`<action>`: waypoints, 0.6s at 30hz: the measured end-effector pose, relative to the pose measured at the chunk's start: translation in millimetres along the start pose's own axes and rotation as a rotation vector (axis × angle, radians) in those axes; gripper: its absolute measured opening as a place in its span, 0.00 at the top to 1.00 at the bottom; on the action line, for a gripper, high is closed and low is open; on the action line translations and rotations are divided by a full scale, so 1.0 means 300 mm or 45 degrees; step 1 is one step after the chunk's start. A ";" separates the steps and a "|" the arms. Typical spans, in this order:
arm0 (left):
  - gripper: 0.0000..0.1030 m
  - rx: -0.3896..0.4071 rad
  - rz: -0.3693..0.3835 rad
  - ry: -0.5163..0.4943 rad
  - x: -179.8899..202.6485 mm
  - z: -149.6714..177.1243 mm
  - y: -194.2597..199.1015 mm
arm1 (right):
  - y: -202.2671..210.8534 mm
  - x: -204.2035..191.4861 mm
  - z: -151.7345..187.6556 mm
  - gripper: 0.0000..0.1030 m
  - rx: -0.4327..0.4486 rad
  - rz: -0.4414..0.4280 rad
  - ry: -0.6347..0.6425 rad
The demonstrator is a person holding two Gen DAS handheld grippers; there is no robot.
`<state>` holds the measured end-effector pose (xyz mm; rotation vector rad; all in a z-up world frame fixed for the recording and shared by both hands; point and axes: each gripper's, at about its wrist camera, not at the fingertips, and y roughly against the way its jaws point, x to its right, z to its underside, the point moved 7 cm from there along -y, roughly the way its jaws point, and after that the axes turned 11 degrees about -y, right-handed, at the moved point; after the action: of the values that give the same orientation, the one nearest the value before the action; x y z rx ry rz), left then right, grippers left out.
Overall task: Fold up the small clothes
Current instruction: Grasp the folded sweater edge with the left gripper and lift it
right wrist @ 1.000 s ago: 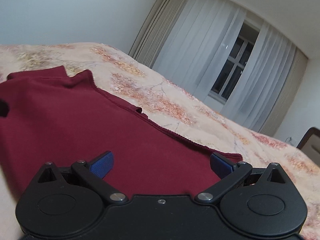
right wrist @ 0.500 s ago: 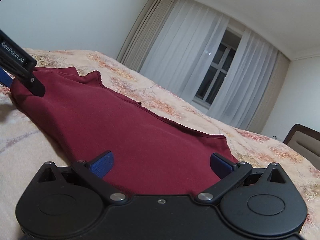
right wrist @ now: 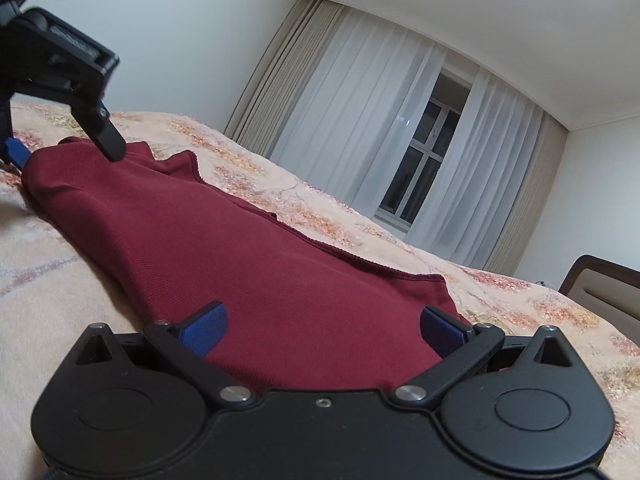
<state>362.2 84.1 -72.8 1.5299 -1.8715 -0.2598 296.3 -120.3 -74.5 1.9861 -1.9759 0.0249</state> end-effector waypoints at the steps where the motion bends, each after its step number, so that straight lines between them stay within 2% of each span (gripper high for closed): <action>1: 0.08 -0.001 -0.004 0.018 -0.005 -0.009 -0.008 | 0.000 0.001 0.001 0.01 0.000 -0.002 -0.002; 3: 0.14 -0.005 0.003 0.079 -0.018 -0.026 -0.030 | 0.001 0.002 0.000 0.01 0.000 -0.005 -0.007; 5: 0.30 -0.009 0.019 0.157 -0.036 -0.038 -0.052 | 0.001 0.004 0.001 0.01 0.000 -0.009 -0.013; 7: 0.40 -0.011 0.022 0.237 -0.059 -0.044 -0.071 | 0.001 0.005 0.001 0.01 -0.001 -0.012 -0.018; 10: 0.45 -0.013 0.020 0.288 -0.073 -0.049 -0.092 | 0.001 0.009 0.001 0.01 -0.003 -0.019 -0.026; 12: 0.61 -0.030 0.010 0.261 -0.060 -0.055 -0.100 | 0.000 0.013 0.000 0.01 -0.006 -0.025 -0.034; 13: 0.73 -0.041 0.017 0.245 -0.049 -0.056 -0.105 | 0.000 0.014 0.000 0.01 -0.006 -0.027 -0.038; 18: 0.78 -0.034 -0.010 0.197 -0.010 -0.075 -0.102 | 0.000 0.021 0.000 0.01 -0.008 -0.037 -0.050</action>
<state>400.2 84.2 -74.4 1.4962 -1.7349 -0.1640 296.7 -126.5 -72.8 2.0257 -1.9689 -0.0276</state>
